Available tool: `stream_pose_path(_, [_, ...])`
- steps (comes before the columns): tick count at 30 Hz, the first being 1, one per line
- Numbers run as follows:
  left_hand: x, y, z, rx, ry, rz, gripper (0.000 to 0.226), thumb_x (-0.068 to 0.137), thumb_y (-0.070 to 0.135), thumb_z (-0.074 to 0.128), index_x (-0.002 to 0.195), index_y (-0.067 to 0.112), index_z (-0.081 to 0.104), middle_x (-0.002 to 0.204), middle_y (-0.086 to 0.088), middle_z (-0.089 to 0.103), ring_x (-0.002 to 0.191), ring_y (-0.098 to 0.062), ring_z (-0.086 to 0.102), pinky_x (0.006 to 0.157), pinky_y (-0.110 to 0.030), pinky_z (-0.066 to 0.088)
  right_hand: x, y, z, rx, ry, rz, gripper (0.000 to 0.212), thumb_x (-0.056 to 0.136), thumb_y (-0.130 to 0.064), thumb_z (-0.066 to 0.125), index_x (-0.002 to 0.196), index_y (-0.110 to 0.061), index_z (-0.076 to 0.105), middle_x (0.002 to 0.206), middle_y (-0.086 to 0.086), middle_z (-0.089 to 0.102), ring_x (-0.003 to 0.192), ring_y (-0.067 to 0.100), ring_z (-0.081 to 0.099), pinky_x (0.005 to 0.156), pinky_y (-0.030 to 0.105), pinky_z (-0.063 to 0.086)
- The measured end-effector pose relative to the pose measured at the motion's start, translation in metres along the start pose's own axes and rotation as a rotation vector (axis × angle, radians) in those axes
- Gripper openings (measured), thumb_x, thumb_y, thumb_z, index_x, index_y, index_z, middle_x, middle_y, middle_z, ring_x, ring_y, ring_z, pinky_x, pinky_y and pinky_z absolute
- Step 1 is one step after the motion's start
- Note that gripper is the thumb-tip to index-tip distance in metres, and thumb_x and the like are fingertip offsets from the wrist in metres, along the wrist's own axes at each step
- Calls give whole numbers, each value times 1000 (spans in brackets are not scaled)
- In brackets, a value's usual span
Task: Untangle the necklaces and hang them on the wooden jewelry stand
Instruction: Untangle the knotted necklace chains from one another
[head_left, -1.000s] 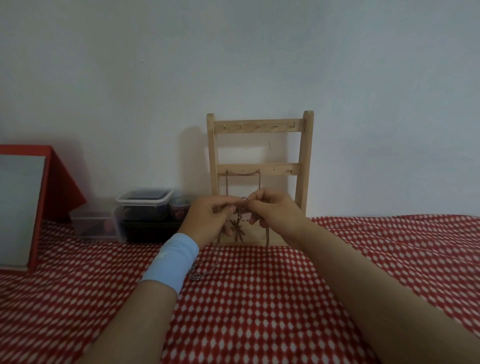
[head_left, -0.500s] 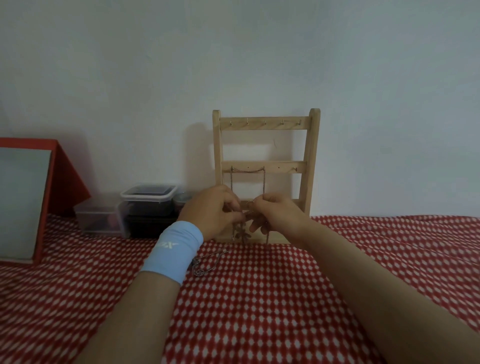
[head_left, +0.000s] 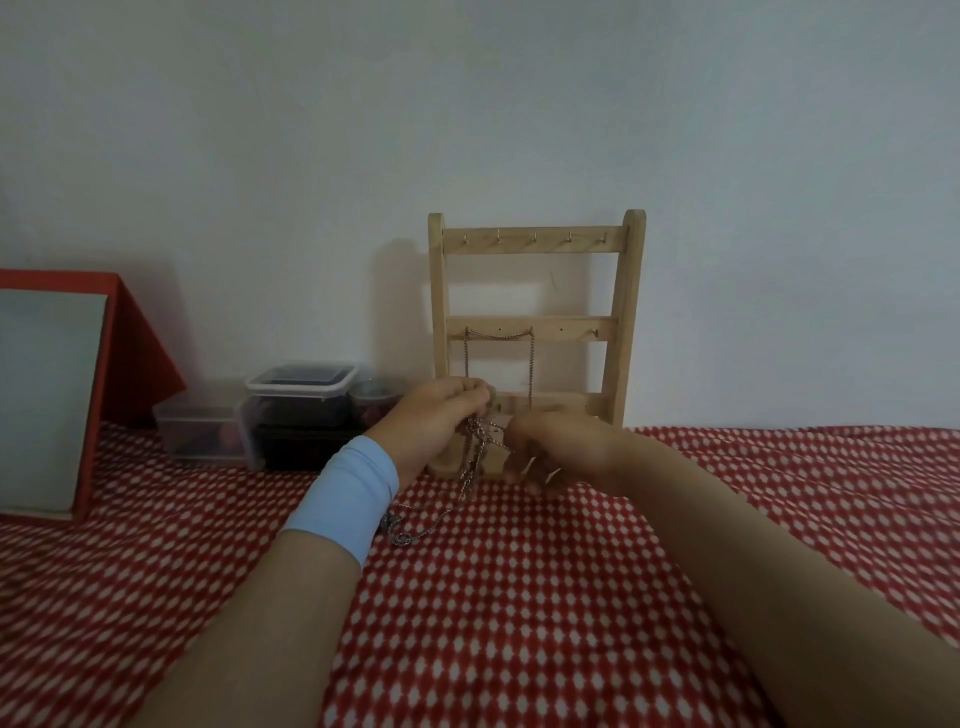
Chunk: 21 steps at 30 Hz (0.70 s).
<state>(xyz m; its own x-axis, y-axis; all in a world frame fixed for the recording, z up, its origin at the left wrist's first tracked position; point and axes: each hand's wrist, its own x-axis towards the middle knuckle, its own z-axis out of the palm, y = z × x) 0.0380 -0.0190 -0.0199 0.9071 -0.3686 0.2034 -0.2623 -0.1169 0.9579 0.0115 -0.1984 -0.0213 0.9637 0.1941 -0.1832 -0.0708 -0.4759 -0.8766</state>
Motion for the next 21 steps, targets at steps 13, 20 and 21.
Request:
stream_pose_path(13, [-8, 19, 0, -373, -117, 67, 21, 97, -1, 43, 108, 9, 58, 97, -4, 70, 37, -6, 36, 63, -28, 57, -8, -4, 0, -389, -128, -5, 12, 95, -25, 63, 102, -20, 71, 97, -1, 74, 76, 15, 67, 68, 29, 56])
stream_pose_path(20, [-11, 33, 3, 14, -70, 107, 15, 98, 1, 48, 102, 11, 58, 85, -1, 72, 52, -20, 58, 56, -30, 54, -9, -10, -8, -23, -15, -343, 22, 93, -13, 65, 114, -16, 72, 113, -1, 75, 109, 16, 69, 97, 39, 54])
stream_pose_path(21, [-12, 34, 3, 51, -47, 127, 15, 97, 1, 50, 102, 11, 60, 86, 0, 73, 53, -20, 58, 57, -31, 53, -8, -10, -6, -37, -8, -354, 21, 94, -15, 67, 113, -17, 74, 111, -3, 77, 108, 14, 70, 97, 37, 54])
